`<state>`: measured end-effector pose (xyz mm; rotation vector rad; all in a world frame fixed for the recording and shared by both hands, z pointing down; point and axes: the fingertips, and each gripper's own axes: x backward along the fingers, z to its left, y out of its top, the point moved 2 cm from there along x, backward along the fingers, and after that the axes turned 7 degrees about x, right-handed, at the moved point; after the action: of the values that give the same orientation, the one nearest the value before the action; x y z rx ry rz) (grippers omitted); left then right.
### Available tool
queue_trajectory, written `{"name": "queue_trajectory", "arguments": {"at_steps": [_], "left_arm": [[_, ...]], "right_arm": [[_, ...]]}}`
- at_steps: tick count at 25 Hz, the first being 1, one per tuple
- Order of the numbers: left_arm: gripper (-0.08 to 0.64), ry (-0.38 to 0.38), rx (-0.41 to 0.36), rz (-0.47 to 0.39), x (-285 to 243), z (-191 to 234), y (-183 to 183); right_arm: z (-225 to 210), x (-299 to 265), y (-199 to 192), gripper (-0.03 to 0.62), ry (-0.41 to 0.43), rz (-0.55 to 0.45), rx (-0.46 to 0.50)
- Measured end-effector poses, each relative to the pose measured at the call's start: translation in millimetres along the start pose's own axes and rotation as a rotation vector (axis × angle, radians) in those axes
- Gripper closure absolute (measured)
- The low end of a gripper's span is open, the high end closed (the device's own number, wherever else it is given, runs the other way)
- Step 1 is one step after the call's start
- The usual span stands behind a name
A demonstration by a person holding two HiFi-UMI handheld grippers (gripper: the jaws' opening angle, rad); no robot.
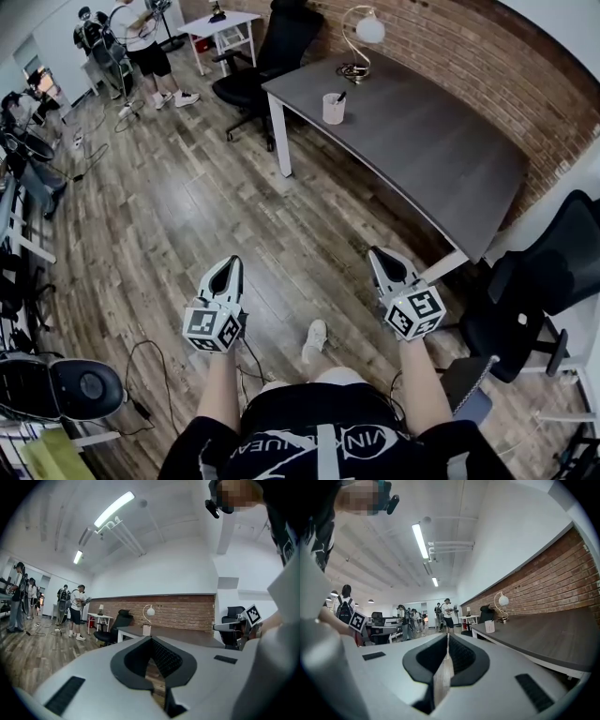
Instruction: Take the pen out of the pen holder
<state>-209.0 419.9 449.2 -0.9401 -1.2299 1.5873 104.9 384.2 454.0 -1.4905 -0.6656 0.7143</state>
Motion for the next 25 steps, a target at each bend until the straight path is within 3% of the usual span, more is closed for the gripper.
{"name": "queue_trajectory", "arguments": {"at_steps": [9,25], "left_arm": [[0.548,0.012,0.018,0.038,-45,18,1],[0.548,-0.003,0.020,0.042,-166,51,10]], "right_arm": [[-29,-43,-5,0.558,0.002,0.018,-0.037],[-122,-128,-4,0.555,-0.041,0.041,-0.049]]}}
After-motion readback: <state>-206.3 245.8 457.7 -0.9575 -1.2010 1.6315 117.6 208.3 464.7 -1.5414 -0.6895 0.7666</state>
